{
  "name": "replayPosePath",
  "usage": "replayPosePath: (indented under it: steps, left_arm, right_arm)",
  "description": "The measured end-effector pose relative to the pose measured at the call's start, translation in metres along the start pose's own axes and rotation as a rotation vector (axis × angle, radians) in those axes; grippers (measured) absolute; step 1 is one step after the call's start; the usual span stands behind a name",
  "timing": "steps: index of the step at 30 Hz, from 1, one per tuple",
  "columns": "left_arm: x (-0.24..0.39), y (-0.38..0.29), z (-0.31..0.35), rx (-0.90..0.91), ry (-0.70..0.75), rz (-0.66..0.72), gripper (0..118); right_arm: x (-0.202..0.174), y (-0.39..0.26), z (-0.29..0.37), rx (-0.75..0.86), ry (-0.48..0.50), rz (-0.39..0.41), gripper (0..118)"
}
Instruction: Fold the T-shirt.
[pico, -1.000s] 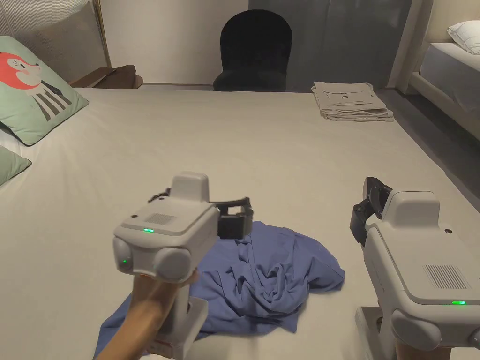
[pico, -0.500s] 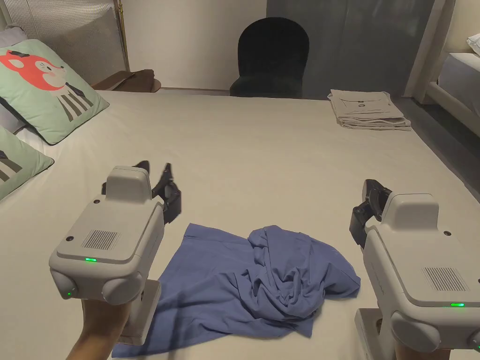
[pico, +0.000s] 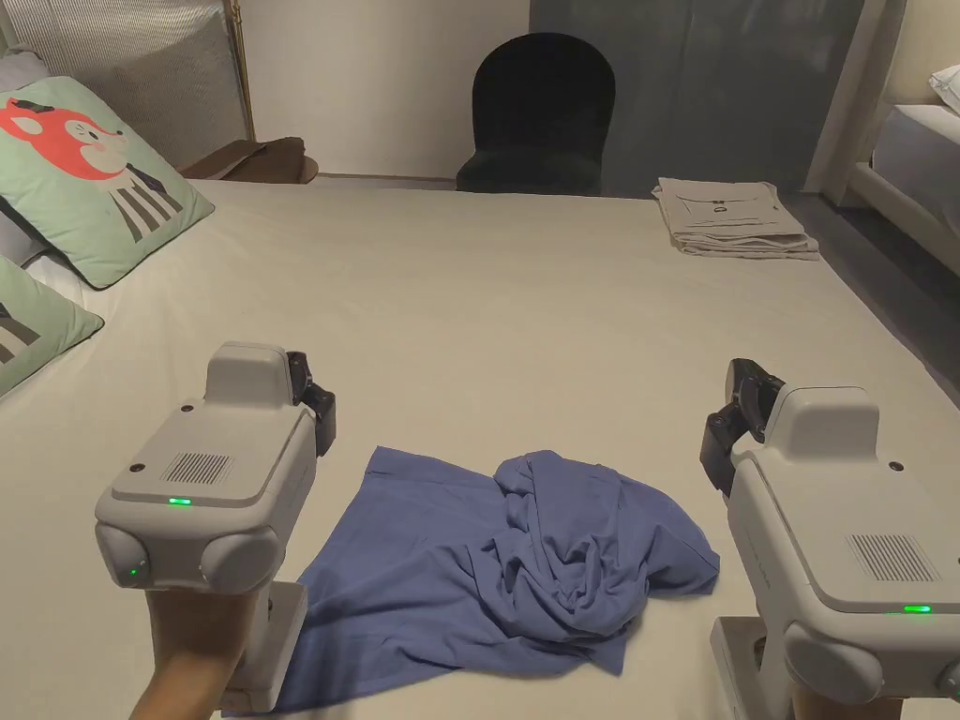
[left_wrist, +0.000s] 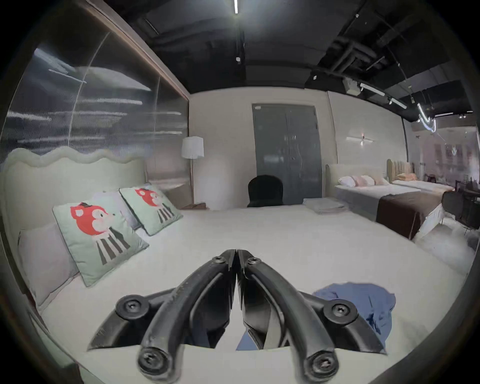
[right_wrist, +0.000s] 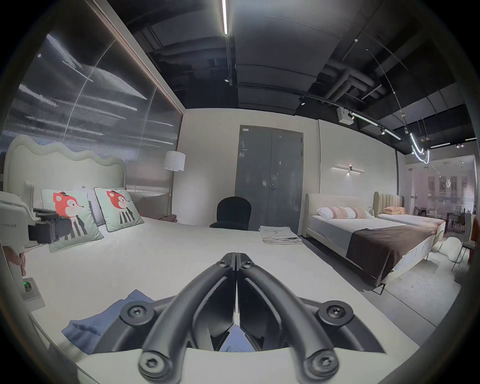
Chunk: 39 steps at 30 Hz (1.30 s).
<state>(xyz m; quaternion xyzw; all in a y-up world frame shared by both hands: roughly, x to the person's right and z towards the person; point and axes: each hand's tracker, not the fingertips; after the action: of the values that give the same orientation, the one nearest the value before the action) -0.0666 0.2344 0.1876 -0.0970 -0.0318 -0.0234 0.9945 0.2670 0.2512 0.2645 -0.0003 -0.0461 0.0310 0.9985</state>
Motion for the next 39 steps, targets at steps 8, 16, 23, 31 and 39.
replayPosePath:
  steps: [8, 16, 23, 31, 39]
  left_arm:
    - [-0.034, -0.057, -0.01, -0.417, -0.121, 0.088, 0]
    - [-0.048, -0.116, 0.001, -0.678, -0.12, 0.185, 20]
    - [-0.036, -0.139, 0.009, -0.745, -0.033, 0.157, 108]
    - [-0.02, -0.153, 0.013, -0.738, -0.004, 0.149, 42]
    - [-0.015, -0.129, 0.026, -0.658, -0.043, 0.147, 4]
  right_arm:
    - [0.004, -0.007, -0.002, -0.021, -0.001, 0.007, 0]
    - [0.003, -0.017, -0.004, -0.05, -0.001, 0.002, 0]
    - [0.001, -0.022, -0.005, -0.071, 0.01, 0.002, 0]
    - [0.004, -0.025, -0.006, -0.092, 0.013, -0.012, 0]
    - [0.016, -0.032, -0.012, -0.125, -0.014, -0.021, 0]
